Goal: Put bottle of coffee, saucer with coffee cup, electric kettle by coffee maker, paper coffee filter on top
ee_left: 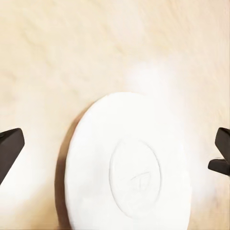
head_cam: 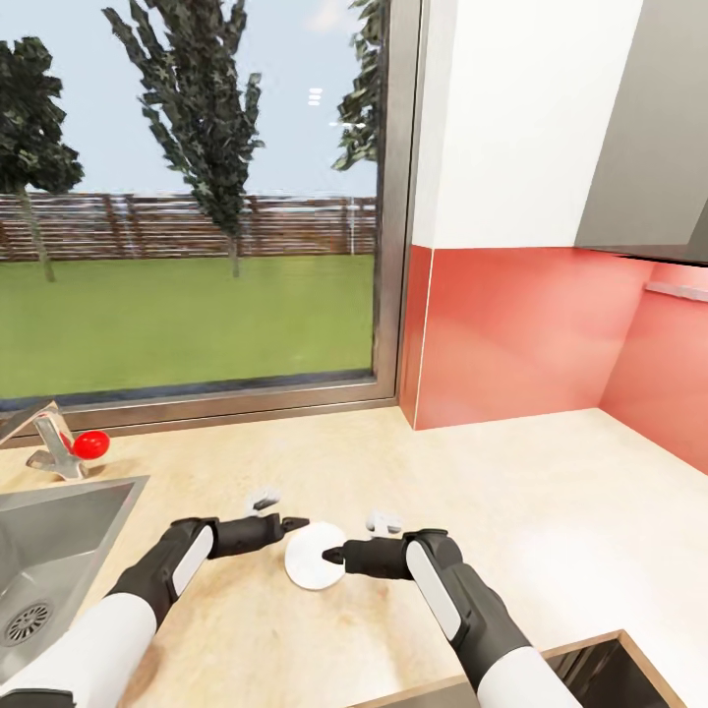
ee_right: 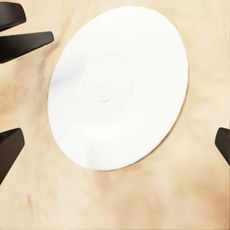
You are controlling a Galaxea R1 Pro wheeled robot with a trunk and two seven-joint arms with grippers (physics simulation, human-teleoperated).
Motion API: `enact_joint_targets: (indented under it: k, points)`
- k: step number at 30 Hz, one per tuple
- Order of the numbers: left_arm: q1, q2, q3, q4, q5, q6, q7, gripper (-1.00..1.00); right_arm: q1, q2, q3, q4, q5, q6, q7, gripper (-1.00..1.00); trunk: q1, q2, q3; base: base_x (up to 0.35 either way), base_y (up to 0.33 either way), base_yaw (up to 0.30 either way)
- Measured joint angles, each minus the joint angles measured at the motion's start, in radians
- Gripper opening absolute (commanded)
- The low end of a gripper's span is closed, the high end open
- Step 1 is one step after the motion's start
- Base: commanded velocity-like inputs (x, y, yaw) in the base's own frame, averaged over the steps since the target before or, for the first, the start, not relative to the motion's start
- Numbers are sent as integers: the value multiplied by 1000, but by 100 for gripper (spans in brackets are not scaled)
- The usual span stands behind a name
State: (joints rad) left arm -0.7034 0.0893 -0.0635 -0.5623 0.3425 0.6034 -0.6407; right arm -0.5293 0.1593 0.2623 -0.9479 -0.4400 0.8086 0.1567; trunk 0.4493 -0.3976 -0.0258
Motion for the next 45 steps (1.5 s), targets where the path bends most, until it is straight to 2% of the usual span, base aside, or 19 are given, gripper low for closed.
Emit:
enact_joint_targets:
  k: [29, 39, 45]
  points:
    - [-1, -5, 4, 39, 10, 3, -14, 100, -1, 3, 0, 35, 0, -4, -1, 100, 0, 0, 0, 0, 0, 0]
    - [0, -32, 2, 38, 5, 6, -13, 100, -1, 3, -1, 36, 1, -18, -1, 100, 0, 0, 0, 0, 0, 0]
    - [0, -36, 3, 37, 3, 6, -12, 100, 0, 3, -1, 36, 1, -30, 0, 100, 0, 0, 0, 0, 0, 0]
